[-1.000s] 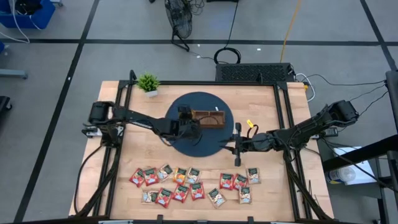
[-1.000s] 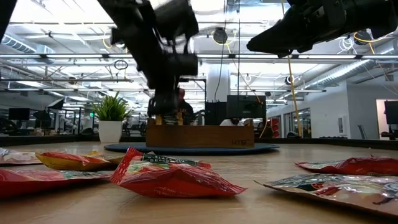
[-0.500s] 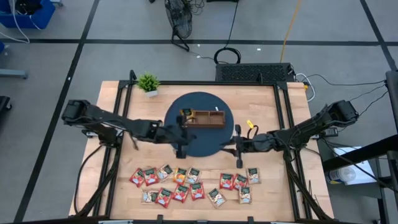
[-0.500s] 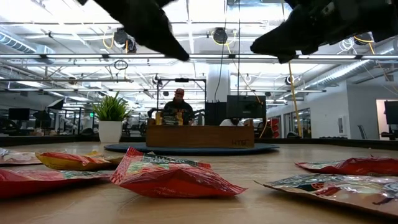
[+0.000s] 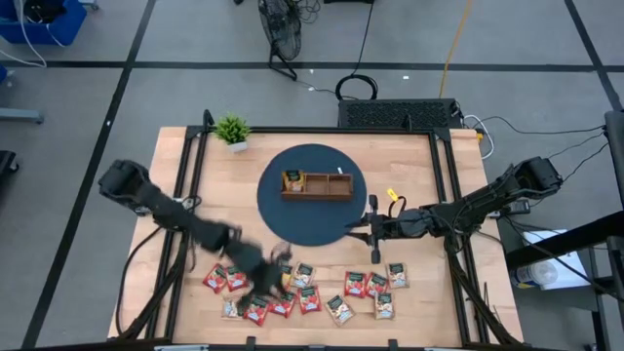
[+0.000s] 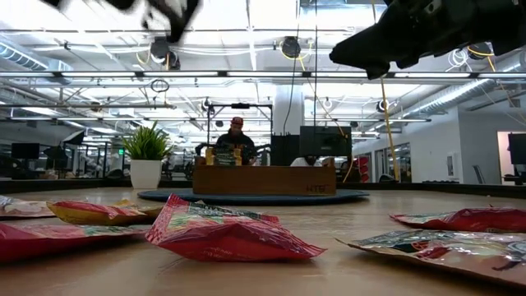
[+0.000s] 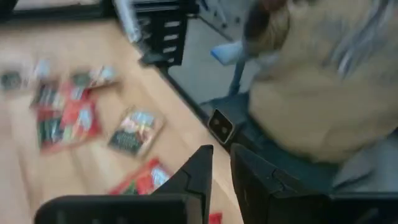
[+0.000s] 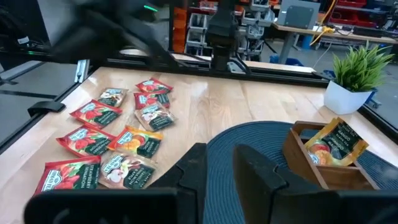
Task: Pick & Place Tea
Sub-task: Put the yellow tea bag into the left section of the wooden organizer
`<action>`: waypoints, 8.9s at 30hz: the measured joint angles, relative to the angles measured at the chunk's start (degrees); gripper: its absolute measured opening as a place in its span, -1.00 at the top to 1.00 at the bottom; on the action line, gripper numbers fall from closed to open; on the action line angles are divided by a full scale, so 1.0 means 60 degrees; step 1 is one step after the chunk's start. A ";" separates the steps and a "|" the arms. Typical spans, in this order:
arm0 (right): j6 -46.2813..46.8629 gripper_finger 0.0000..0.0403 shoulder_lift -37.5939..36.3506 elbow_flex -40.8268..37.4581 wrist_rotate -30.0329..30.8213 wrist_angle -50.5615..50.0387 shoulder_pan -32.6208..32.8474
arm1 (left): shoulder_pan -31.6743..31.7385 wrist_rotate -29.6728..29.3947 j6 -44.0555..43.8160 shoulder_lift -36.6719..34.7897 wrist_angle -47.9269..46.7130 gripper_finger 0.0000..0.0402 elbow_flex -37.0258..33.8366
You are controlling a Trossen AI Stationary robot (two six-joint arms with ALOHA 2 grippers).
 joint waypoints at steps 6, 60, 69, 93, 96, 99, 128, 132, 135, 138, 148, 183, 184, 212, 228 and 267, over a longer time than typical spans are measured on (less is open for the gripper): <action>0.0087 0.69 0.0000 0.0007 0.0000 0.0185 0.0049 | -0.1650 -0.5458 -0.0446 0.1614 -0.6501 0.78 0.3629; 0.0110 0.68 0.0000 0.0004 0.0000 0.0313 0.1001 | -0.0944 -0.4537 -0.2928 0.5132 -0.9868 0.14 0.5056; 0.0201 0.68 0.0000 0.0004 0.0000 0.0313 0.0998 | -0.0707 -0.4896 -0.2926 0.5163 -0.9842 0.76 0.5032; 0.0405 0.68 0.2052 -0.0364 0.0545 0.3541 -0.0224 | -0.1151 -1.1580 -0.0026 0.5167 -1.2001 0.95 0.6438; 0.0556 0.68 0.3000 -0.0353 0.0540 0.4931 -0.0725 | -0.0812 -1.1631 0.0959 0.5159 -1.1826 0.95 0.6438; 0.1138 0.68 0.3788 -0.0353 0.0535 0.5505 -0.1264 | -0.0533 -1.1790 0.1865 0.5156 -1.1781 0.95 0.6447; 0.3373 0.22 0.5996 0.0291 -0.4983 0.8211 -0.2518 | -0.0064 -1.2641 0.2832 0.5122 -1.1208 0.95 0.6492; 0.3270 0.00 0.5996 0.0291 -0.4917 0.8240 -0.2499 | -0.0071 -1.2641 0.2682 0.5118 -1.1190 0.95 0.6492; 0.3303 -0.06 0.5996 0.0291 -0.4383 0.8232 -0.2499 | -0.0071 -1.2641 0.2673 0.5118 -1.1176 0.94 0.6496; 0.3435 -0.06 0.5996 0.0291 -0.3930 0.8235 -0.2525 | -0.0071 -1.2621 0.2673 0.5115 -1.1176 0.95 0.6496; 0.4520 0.18 0.5989 0.1071 -0.4758 0.6683 -0.2882 | -0.0002 -1.2455 0.2715 0.5115 -1.1060 0.95 0.6496; 0.1252 1.00 0.4101 0.0009 -0.2948 0.5773 -0.2677 | 0.0133 -0.8681 -0.0770 0.3797 -0.5635 0.65 0.3467; 0.1132 1.00 0.3881 -0.0080 -0.2744 0.5600 -0.2664 | 0.0183 -0.8676 -0.0679 0.3468 -0.4919 0.66 0.2908; 0.0511 1.00 0.2838 -0.0383 -0.2192 0.4874 -0.1987 | 0.2825 -0.4166 -0.0289 0.1411 0.7097 0.19 -0.1507; 0.0365 1.00 0.2839 -0.0379 -0.2186 0.5331 -0.1498 | 0.3426 -0.4179 0.0016 0.1411 0.6582 0.09 -0.1507; 0.0517 1.00 0.2845 -0.0364 -0.2022 0.5347 -0.1475 | 0.3709 -0.3759 0.1662 0.0915 0.3929 0.98 -0.0539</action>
